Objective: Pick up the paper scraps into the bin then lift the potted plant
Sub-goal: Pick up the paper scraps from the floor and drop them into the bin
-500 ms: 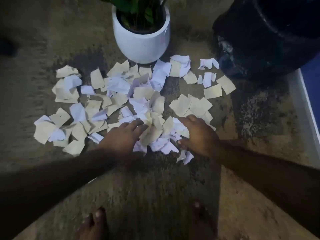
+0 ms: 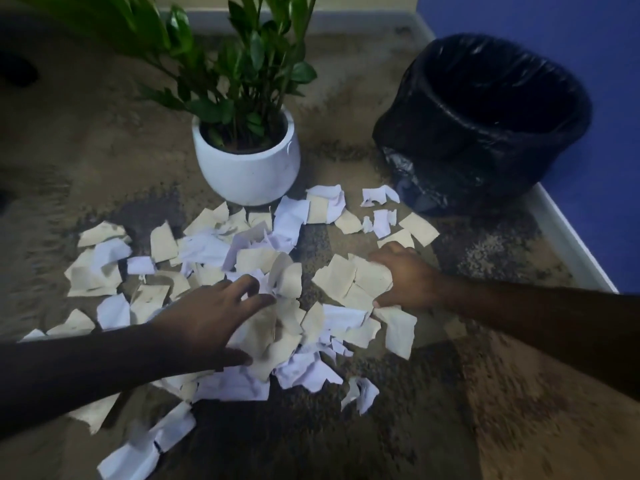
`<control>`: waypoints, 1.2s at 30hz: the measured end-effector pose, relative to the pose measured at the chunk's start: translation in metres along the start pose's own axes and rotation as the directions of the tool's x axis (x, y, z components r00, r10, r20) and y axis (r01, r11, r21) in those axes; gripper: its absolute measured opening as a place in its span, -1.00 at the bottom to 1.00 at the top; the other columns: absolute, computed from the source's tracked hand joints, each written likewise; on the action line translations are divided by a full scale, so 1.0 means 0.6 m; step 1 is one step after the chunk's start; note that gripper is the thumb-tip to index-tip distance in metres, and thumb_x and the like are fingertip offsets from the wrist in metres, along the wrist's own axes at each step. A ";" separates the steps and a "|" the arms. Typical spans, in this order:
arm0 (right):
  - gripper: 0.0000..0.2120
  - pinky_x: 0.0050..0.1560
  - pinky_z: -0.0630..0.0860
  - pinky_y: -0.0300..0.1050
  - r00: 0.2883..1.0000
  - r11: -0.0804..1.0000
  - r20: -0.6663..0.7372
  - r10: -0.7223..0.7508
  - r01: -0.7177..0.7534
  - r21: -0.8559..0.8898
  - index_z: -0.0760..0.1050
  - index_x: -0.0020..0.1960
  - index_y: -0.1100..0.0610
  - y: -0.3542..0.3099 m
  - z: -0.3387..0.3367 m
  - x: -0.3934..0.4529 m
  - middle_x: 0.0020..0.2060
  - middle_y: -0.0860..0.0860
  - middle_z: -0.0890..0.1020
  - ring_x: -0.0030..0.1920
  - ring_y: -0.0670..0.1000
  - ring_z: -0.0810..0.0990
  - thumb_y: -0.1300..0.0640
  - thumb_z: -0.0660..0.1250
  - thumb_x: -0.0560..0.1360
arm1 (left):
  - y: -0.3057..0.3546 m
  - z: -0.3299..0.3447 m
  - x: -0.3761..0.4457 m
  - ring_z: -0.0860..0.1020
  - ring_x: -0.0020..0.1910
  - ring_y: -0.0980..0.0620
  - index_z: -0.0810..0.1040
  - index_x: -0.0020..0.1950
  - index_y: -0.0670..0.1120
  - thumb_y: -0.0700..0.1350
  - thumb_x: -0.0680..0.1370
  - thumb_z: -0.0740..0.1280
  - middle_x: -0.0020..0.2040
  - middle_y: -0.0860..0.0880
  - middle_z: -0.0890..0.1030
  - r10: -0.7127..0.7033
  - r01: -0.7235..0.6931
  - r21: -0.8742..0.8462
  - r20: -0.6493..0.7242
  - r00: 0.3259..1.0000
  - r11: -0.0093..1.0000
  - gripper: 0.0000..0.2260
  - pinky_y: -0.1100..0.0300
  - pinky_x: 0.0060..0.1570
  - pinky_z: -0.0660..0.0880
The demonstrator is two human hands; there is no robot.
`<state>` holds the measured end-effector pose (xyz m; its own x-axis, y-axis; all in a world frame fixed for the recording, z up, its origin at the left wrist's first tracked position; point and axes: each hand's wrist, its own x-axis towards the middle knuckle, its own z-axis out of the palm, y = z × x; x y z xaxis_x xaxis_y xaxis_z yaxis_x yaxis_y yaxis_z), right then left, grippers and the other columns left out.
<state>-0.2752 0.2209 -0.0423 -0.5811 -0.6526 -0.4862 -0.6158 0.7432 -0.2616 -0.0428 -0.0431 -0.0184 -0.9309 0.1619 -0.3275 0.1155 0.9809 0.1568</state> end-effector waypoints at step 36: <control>-0.86 0.01 0.52 -0.05 0.985 0.985 0.036 -0.171 0.171 0.013 0.63 -0.06 0.26 -0.060 0.048 -0.018 -0.07 0.16 0.68 -0.02 0.13 0.62 0.30 0.34 0.42 | 0.011 0.041 0.026 0.46 0.13 -0.06 0.38 0.26 0.07 -0.08 0.49 0.32 0.11 -0.02 0.46 -0.283 0.294 -0.276 0.081 0.956 0.915 -0.65 0.07 0.03 0.47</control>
<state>-0.2313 0.2055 -0.0517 -0.4476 -0.7647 -0.4635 -0.6994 0.6224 -0.3515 -0.0481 -0.0314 -0.0454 -0.8941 -0.1142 -0.4330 -0.2643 0.9151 0.3046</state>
